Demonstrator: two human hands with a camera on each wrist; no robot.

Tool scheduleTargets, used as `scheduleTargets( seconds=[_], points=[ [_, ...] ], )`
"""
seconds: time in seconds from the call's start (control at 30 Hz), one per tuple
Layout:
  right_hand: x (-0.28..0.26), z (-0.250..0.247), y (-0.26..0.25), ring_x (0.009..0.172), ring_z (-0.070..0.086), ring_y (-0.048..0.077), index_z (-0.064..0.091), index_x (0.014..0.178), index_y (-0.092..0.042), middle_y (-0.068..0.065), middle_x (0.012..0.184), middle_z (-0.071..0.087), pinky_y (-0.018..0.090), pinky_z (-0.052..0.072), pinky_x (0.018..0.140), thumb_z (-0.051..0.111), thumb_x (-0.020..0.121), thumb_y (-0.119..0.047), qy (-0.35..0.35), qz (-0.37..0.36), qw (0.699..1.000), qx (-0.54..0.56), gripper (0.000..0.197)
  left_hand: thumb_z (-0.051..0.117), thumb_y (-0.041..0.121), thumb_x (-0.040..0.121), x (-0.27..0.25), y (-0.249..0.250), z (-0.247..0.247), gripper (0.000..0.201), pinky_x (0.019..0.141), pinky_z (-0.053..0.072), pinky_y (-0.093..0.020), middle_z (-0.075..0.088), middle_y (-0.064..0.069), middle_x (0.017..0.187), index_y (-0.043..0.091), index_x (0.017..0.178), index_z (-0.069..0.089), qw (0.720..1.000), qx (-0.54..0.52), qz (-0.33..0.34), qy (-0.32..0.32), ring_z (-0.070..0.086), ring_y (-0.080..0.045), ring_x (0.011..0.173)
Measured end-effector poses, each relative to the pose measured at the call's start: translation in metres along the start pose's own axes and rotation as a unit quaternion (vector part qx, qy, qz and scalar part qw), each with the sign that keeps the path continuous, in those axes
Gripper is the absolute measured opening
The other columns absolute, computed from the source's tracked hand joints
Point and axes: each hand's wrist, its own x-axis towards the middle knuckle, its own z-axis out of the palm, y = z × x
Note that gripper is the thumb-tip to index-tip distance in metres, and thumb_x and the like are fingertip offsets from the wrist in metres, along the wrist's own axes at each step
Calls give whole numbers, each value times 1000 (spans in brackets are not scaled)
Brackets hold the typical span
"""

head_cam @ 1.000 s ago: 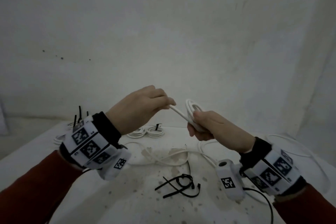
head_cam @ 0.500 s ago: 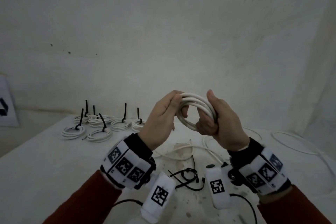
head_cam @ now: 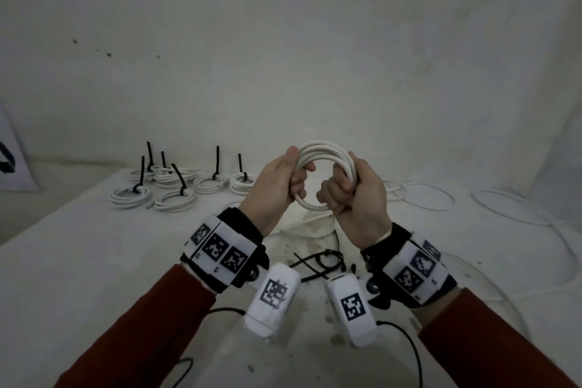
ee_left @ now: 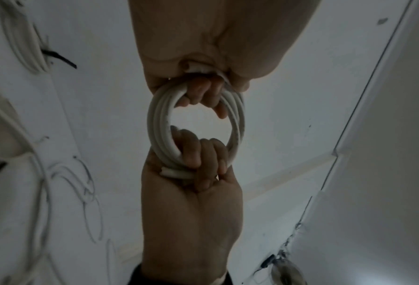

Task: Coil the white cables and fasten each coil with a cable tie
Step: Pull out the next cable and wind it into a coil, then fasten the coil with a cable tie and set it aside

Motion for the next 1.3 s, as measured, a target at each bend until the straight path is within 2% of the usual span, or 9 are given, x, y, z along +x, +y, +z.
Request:
scheduleTargets(
  seconds=[0.13,0.27,0.37,0.5,0.63,0.8,0.97,1.2,1.3],
  points=[
    [7,-27,15,60,50,21,58,56,-14,3,57,57,29,40,61,31,103,-30,-9,54,967,-249,57,28,32,103,-8,-20,-15,41,55,31,-23,32,12,51,9,83,55,997,58,-22,44,27,-6,47],
    [7,-53,20,71,57,14,60,80,-15,-3,77,65,24,44,67,52,95,-19,-55,107,849,-514,17,28,32,104,-7,-33,-40,38,51,31,-21,29,6,57,10,86,52,989,87,-79,95,26,-6,45],
    [2,-64,22,75,55,2,62,81,-24,-12,83,63,12,40,65,60,89,-16,-169,101,713,-674,11,29,26,104,-4,-38,-55,28,51,30,-23,29,3,59,20,77,38,980,69,-125,140,26,-5,40],
    [1,-73,22,88,58,11,69,86,-24,-6,95,66,23,47,76,61,83,-8,-248,146,563,-775,19,30,19,97,0,-45,-68,25,48,27,-24,33,7,44,21,73,37,969,21,-158,186,25,-7,37],
    [3,-81,22,97,56,18,67,90,-24,-5,100,59,32,49,82,71,77,-10,-265,171,486,-815,19,30,16,95,2,-46,-71,23,51,25,-25,36,4,48,20,73,36,970,-16,-153,188,25,-8,39],
    [4,-93,23,83,50,13,51,83,-25,-3,101,59,20,41,63,83,70,-16,-287,175,500,-798,36,27,14,103,3,-45,-69,24,53,29,-24,37,0,63,18,80,35,981,2,-104,163,30,-7,45],
    [4,-97,22,63,48,-1,66,86,-22,-13,79,58,7,35,53,78,76,-20,-311,148,516,-784,15,29,14,103,8,-47,-68,25,55,27,-26,39,0,65,17,80,37,983,6,-83,163,31,-6,45],
    [-2,-88,-7,77,61,0,72,88,-25,-16,82,68,15,48,72,76,79,-27,-329,159,572,-734,9,29,15,103,16,-51,-64,26,53,30,-23,39,0,65,18,78,36,983,18,-73,168,31,-6,44],
    [-6,-78,-31,72,62,-2,72,84,-29,-12,80,71,13,46,70,76,81,-23,-344,179,624,-678,8,30,14,103,18,-53,-61,27,53,31,-23,40,0,65,18,77,36,984,44,-69,161,31,-6,45]
  ],
)
